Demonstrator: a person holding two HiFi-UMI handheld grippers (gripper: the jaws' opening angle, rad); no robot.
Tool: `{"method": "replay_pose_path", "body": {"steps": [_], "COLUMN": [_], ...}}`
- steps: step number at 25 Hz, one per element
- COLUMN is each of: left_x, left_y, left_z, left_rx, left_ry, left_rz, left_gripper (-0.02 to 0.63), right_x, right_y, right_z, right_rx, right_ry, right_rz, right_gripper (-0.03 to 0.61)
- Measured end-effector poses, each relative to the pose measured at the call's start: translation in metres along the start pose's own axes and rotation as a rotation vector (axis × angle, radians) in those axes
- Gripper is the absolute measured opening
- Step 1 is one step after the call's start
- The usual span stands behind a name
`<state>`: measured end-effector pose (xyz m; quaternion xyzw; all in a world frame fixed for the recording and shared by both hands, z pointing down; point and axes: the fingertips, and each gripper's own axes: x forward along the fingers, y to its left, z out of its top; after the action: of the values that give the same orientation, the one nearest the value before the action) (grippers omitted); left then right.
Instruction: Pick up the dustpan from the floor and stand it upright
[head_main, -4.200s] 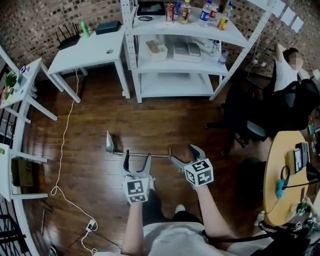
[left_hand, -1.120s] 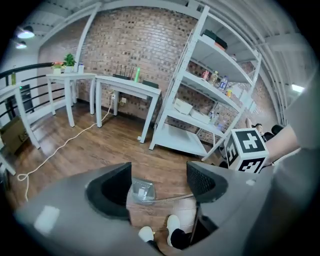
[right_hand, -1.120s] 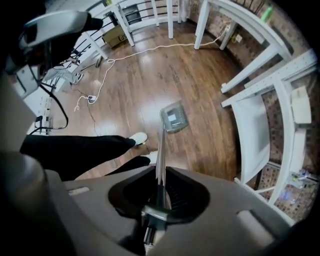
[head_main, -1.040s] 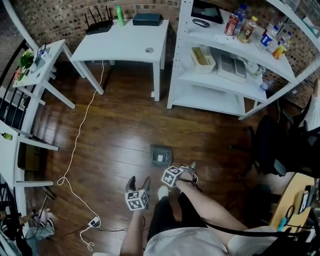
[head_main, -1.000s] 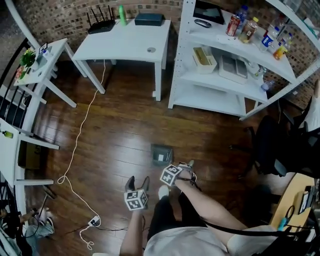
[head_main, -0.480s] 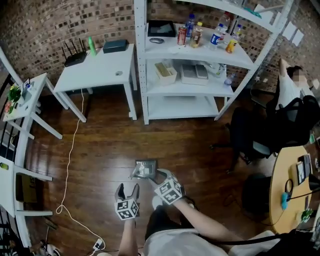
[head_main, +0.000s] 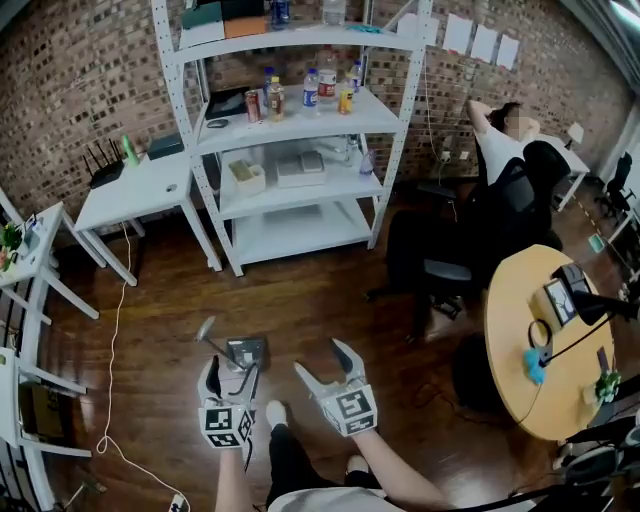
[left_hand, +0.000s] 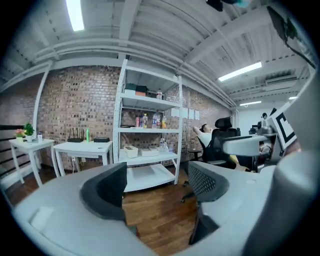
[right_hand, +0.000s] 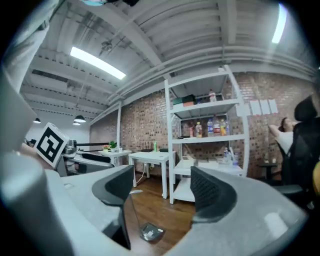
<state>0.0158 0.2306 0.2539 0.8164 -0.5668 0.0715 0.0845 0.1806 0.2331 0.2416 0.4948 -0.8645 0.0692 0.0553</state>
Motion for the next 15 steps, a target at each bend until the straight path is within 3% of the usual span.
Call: {"method": "replay_pose_path", "body": {"steps": [3, 6, 9, 12, 13, 15], "left_x": [-0.04, -0.076, -0.096, -0.131, -0.143, -0.16], "left_y": [-0.074, -0.114, -0.117, -0.111, -0.111, -0.11], "left_z": [0.024, 0.048, 0.087, 0.112, 0.12, 0.143], "left_rx": [-0.038, -0.034, 0.038, 0.203, 0.227, 0.19], "left_ry": [-0.043, -0.07, -0.15, -0.19, -0.212, -0.291], "left_rz": [0.004, 0.021, 0.056, 0.106, 0.117, 0.113], "left_gripper": [0.416, 0.417, 0.417, 0.422, 0.422, 0.42], "right_x": [-0.08, -0.128, -0.14, -0.148, -0.15, -0.154], "right_y": [-0.037, -0.038, -0.019, 0.021, 0.033, 0.054], "right_z": [0.007, 0.038, 0.084, 0.109, 0.116, 0.135], "right_rx": [0.122, 0.055, -0.034, -0.073, -0.087, -0.126], "right_ry": [0.049, 0.022, -0.059, -0.112, -0.13, -0.179], "right_rz": [-0.053, -0.062, -0.061, -0.04, -0.03, -0.001], "right_gripper": [0.364, 0.364, 0.362, 0.362, 0.362, 0.362]}}
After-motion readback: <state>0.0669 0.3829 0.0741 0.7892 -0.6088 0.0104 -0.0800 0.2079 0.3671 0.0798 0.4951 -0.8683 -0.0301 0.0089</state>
